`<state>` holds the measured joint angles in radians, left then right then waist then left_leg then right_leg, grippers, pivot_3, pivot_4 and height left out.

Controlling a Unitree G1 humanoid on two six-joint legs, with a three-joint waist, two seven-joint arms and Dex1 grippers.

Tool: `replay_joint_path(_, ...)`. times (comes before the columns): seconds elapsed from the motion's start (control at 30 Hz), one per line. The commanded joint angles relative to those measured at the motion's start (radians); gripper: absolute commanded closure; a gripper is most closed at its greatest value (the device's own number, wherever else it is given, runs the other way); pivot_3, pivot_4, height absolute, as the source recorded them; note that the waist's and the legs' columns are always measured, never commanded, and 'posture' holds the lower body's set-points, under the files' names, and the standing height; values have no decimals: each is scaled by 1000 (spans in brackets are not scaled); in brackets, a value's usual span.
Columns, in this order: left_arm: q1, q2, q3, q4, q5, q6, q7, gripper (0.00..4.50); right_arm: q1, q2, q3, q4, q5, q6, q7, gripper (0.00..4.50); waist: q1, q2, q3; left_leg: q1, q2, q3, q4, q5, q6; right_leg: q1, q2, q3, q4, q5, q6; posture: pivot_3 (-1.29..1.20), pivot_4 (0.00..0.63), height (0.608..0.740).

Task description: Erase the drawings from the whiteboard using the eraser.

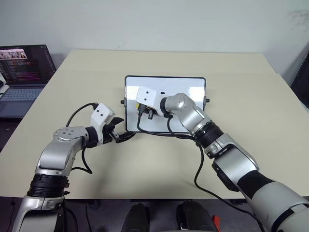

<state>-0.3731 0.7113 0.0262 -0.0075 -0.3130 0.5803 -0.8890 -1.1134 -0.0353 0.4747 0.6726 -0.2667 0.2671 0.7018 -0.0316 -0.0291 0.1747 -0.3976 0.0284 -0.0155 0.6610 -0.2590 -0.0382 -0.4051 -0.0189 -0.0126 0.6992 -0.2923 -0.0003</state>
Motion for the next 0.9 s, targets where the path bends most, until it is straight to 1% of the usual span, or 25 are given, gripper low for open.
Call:
replay_joint_path(0.03, -1, 0, 6, -43, -12, -10, -6, 0, 11, 0, 2, -5, -19, 6, -7, 3344, 0, 0, 0, 0, 0, 0, 0, 0, 0, 0, 0, 0, 0, 0, 0, 0, 150, 740)
replay_joint_path(0.13, 3, 2, 5, -45, -10, -11, -6, 0, -6, 4, -28, -1, -9, -3, -38, 3344, 0, 0, 0, 0, 0, 0, 0, 0, 0, 0, 0, 0, 0, 0, 0, 0, 150, 740)
replay_joint_path(0.23, 4, 4, 6, -47, -10, -10, -7, 0, -4, 0, -60, -35, 14, 10, -38, 3344, 2, 0, 0, 0, 0, 0, 0, 0, 0, 0, 0, 0, 0, 0, 0, 0, 150, 740)
replay_joint_path(0.3, 7, 11, 11, -54, -14, -7, -12, 0, 28, 1, -132, -154, 88, 85, -20, 3344, 3, 0, 0, -1, 0, 0, 0, 0, 0, 0, 0, 0, 0, 0, 0, 0, 150, 740)
replay_joint_path(0.33, 13, 16, 14, -63, -19, -9, -21, 0, 59, 0, -180, -255, 137, 152, -11, 3344, 4, 0, 1, -1, 0, -1, 0, 0, 0, 0, 0, -1, -1, 0, 0, 0, 150, 740)
replay_joint_path(0.43, 26, 22, 23, -81, -27, -11, -35, 0, 129, -6, -262, -479, 229, 310, -4, 3345, 4, 0, 1, -3, 0, -1, 0, 0, 0, -1, 0, 0, -3, 0, 0, 0, 150, 740)
replay_joint_path(0.5, 31, 24, 31, -87, -35, -9, -42, 0, 186, -28, -318, -670, 287, 434, -8, 3346, 4, 0, 1, -3, 0, 0, -1, 0, 0, -1, 0, 0, -4, 0, 0, 0, 150, 740)
replay_joint_path(0.67, 39, 29, 35, -92, -43, -11, -52, 0, 315, -115, -371, -999, 379, 644, -20, 3347, 5, 0, 1, -3, 0, -1, -1, 0, 0, -1, 0, 0, -5, -1, 0, 0, 150, 740)
replay_joint_path(0.73, 42, 30, 35, -90, -42, -14, -55, 0, 397, -167, -393, -1128, 411, 709, -28, 3347, 4, 0, 1, -3, 0, 0, -1, 0, 0, -1, 0, 0, -4, -1, 0, 0, 150, 740)
replay_joint_path(0.8, 42, 30, 31, -85, -40, -15, -56, 0, 475, -226, -395, -1225, 429, 749, -32, 3347, 5, 0, 1, -3, 0, -1, -1, 0, 0, -1, 0, 0, -4, -1, 1, 0, 150, 740)
replay_joint_path(0.9, 41, 31, 24, -75, -35, -11, -56, 0, 563, -299, -364, -1309, 443, 773, -42, 3347, 4, 0, 1, -3, 0, 0, -1, 0, 0, -1, 0, 0, -4, -1, 1, 0, 150, 740)
